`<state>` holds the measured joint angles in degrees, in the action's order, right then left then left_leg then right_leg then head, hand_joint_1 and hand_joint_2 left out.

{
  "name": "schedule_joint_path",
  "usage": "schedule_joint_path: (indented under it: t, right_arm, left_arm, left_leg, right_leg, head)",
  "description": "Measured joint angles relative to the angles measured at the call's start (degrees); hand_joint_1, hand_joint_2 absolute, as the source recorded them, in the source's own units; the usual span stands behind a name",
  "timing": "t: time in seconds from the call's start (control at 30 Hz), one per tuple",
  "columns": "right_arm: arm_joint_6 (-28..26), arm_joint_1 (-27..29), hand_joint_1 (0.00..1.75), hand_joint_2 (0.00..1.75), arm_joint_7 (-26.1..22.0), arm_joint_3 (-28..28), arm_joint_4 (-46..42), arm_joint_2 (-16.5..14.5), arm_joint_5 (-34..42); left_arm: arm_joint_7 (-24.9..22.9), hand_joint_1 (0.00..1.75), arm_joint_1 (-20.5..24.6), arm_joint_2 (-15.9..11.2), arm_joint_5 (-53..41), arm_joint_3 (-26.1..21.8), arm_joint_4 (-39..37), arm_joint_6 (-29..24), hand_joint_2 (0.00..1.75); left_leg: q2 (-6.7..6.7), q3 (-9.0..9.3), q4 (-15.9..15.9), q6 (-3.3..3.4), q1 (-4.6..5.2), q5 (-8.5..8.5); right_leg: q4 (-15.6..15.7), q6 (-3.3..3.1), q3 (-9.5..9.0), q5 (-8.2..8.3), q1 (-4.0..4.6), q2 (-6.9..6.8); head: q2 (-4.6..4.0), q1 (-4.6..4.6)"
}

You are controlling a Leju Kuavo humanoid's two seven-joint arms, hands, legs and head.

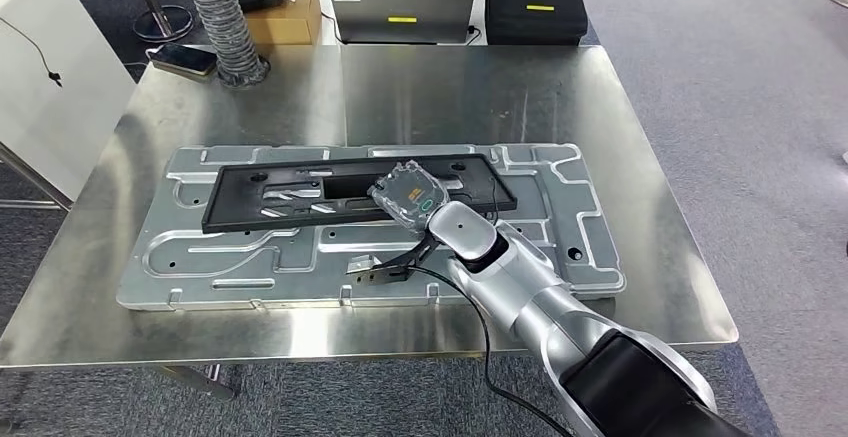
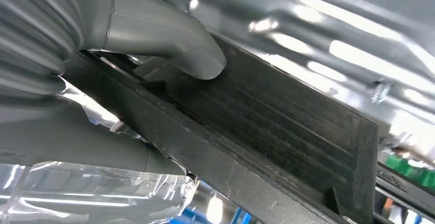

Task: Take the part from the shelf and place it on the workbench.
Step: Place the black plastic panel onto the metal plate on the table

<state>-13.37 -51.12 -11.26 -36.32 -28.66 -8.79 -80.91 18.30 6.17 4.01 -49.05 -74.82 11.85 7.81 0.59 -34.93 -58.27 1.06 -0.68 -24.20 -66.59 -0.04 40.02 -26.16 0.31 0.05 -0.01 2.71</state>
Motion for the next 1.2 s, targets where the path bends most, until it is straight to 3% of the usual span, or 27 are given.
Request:
schedule_joint_path:
  t: [0.07, 0.2, 0.27, 0.33, 0.4, 0.43, 0.5, 0.57, 0.63, 0.7, 0.77, 0.87, 0.9, 0.93, 0.97, 1.07, 1.1, 1.2]
  right_arm:
    - [1.9, -0.1, 1.75, 1.75, -0.9, -0.2, 0.8, -0.4, 1.4]
    - [4.9, -0.1, 1.75, 1.75, -0.4, -1.1, 2.4, -0.9, 2.0]
    - [5.5, -0.2, 0.87, 0.87, 0.1, -1.4, 3.1, -1.0, 2.1]
    - [6.4, -0.2, 0.0, 0.0, 0.7, -1.7, 3.9, -1.2, 2.4]
    - [7.7, 0.1, 0.0, 0.0, 1.5, -2.0, 4.9, -1.3, 2.9]
    - [8.2, 0.2, 0.0, 0.0, 1.8, -2.1, 5.3, -1.3, 3.1]
    - [8.4, 0.0, 0.0, 0.0, 2.3, -2.3, 5.9, -1.3, 3.2]
    - [8.4, -0.5, 0.0, 0.0, 2.6, -2.5, 6.3, -1.3, 3.2]
    - [8.4, -0.8, 0.0, 0.0, 2.7, -2.7, 6.6, -1.3, 3.3]
    - [8.3, -0.7, 0.0, 0.0, 2.7, -2.8, 6.9, -1.2, 3.6]
    - [8.2, -0.6, 0.0, 0.0, 2.6, -2.9, 7.1, -1.2, 4.0]
    - [7.4, -0.2, 0.0, 0.0, 0.7, -3.0, 7.4, -1.2, 6.1]
    - [6.8, 0.1, 0.0, 0.0, -0.7, -2.8, 7.4, -1.2, 7.7]
    - [6.4, 0.5, 0.0, 0.0, -2.4, -2.5, 7.4, -1.3, 9.7]
    - [6.0, 0.7, 0.0, 0.0, -3.9, -2.0, 7.2, -1.3, 11.4]
    - [5.7, 0.6, 0.0, 0.0, -7.0, -0.5, 6.4, -1.6, 14.9]
    - [5.6, 0.6, 0.0, 0.0, -8.7, 0.0, 6.0, -1.7, 16.7]
    - [5.2, 2.1, 0.0, 0.0, -17.3, 2.8, 2.1, -1.7, 28.0]
  left_arm:
    - [0.7, 0.0, 0.0, 0.1, -0.2, 0.1, 0.0, 0.3, 0.0]
    - [1.9, 0.0, 0.1, 0.1, -0.3, 0.1, 0.0, 0.8, 0.0]
    - [2.1, 0.0, 0.0, 0.0, -0.3, 0.2, 0.0, 1.0, 0.87]
    - [2.2, 0.0, 0.0, -0.1, -0.3, 0.3, 0.0, 1.1, 1.75]
    - [2.4, 0.0, -0.1, -0.3, -0.4, 0.4, 0.0, 1.1, 1.75]
    - [2.4, 0.0, -0.1, -0.3, -0.5, 0.4, 0.0, 1.1, 1.75]
    - [2.3, 0.0, -0.2, -0.4, -0.9, 0.6, 0.0, 1.1, 1.75]
    - [2.2, 0.0, -0.1, -0.5, -1.2, 1.0, 0.0, 1.0, 0.87]
    - [2.3, 0.0, -0.1, -0.5, -1.3, 1.2, 0.0, 0.9, 0.0]
    - [2.9, 0.0, -0.1, -0.5, -1.1, 1.3, 0.0, 0.9, 0.0]
    - [3.6, 0.0, -0.1, -0.4, -0.6, 1.3, 0.0, 1.1, 0.0]
    - [4.0, 0.0, -0.2, -0.5, -0.3, 1.3, 0.0, 1.3, 0.0]
    - [4.0, 0.0, -0.2, -0.5, -0.3, 1.3, 0.0, 1.2, 0.0]
    - [4.0, 0.0, -0.3, -0.5, -0.2, 1.2, 0.0, 1.2, 0.0]
    - [4.0, 0.0, -0.4, -0.5, -0.2, 1.2, 0.0, 1.2, 0.0]
    - [4.0, 0.0, -0.3, -0.4, -0.2, 1.2, 0.0, 1.3, 0.0]
    - [3.9, 0.0, -0.3, -0.3, -0.2, 1.2, 0.0, 1.3, 0.0]
    - [3.8, 0.0, -0.4, -0.2, -0.2, 1.2, 0.0, 1.6, 0.0]
  left_leg:
    - [-0.02, 0.16, 0.0, -0.26, 0.23, -0.23]
    - [-0.17, 0.43, 0.1, -1.32, 0.22, -0.54]
    - [-0.24, -0.63, -2.7, -1.82, 0.2, -2.46]
    - [-0.27, -3.79, -9.7, -2.34, -0.1, -6.01]
    - [-0.28, -6.41, -15.1, -2.92, -0.41, -7.7]
    - [-0.3, -6.36, -15.0, -3.18, -0.61, -7.02]
    - [-0.35, -3.11, -8.9, -3.66, -1.12, -3.5]
    - [-0.29, 0.48, -2.3, -3.66, -1.31, -1.42]
    - [-0.23, 1.55, -0.4, -2.82, -1.12, -1.52]
    - [-0.29, 1.54, -0.3, -1.79, -1.04, -1.29]
    - [-0.35, 1.45, -0.2, -1.09, -1.02, -0.97]
    - [-0.37, 1.12, -0.2, -0.61, -0.79, -0.76]
    - [-0.35, 1.03, -0.2, -0.55, -0.67, -0.74]
    - [-0.31, 0.97, -0.2, -0.53, -0.56, -0.73]
    - [-0.28, 0.97, -0.2, -0.53, -0.44, -0.72]
    - [-0.23, 0.91, -0.3, -0.66, -0.19, -0.72]
    - [-0.23, 0.79, -0.3, -0.84, -0.2, -0.68]
    - [-0.29, 0.6, 0.0, -1.76, -0.39, -0.55]
  right_leg:
    - [6.5, -0.82, -3.05, 2.31, 0.37, -0.06]
    - [9.2, -1.34, -4.49, 2.64, 0.41, -0.07]
    - [10.2, -1.58, -5.2, 3.01, -0.04, -0.18]
    - [10.4, -1.71, -5.41, 3.07, -0.18, -0.22]
    - [10.3, -1.68, -5.41, 3.02, -0.29, -0.19]
    - [10.2, -1.56, -5.4, 2.96, -0.4, -0.15]
    - [9.6, -1.05, -5.39, 2.65, -0.73, -0.01]
    - [8.8, -0.27, -5.22, 2.18, -0.74, 0.25]
    - [8.4, 0.39, -5.12, 2.04, -0.58, 0.54]
    - [8.4, 0.92, -5.14, 2.03, -0.76, 0.65]
    - [6.0, 1.39, -4.18, 0.26, -0.98, 0.45]
    - [-4.1, 1.65, 0.3, -5.04, -1.04, 0.26]
    - [-6.6, 1.59, 1.44, -5.78, -1.03, 0.26]
    - [-7.2, 1.41, 1.69, -5.47, -1.0, 0.27]
    - [-5.6, 1.09, 0.88, -4.13, -0.91, 0.27]
    - [4.9, -0.52, -4.17, 0.62, -0.17, 0.26]
    - [7.0, -0.87, -5.09, 1.15, 0.1, 0.23]
    - [8.6, -1.13, -5.55, 1.38, 0.27, 0.19]
  head:
    - [0.0, 0.01]
    - [-0.01, 0.01]
    - [0.0, 0.02]
    - [0.01, 0.03]
    - [0.0, 0.02]
    - [0.0, 0.02]
    - [-0.01, 0.02]
    - [-0.02, 0.03]
    - [-0.02, 0.03]
    - [0.0, 0.02]
    - [0.0, 0.02]
    - [-0.01, 0.02]
    - [-0.01, 0.02]
    - [0.0, 0.02]
    - [0.0, 0.02]
    - [-0.01, 0.02]
    - [-0.01, 0.02]
    - [0.01, 0.02]
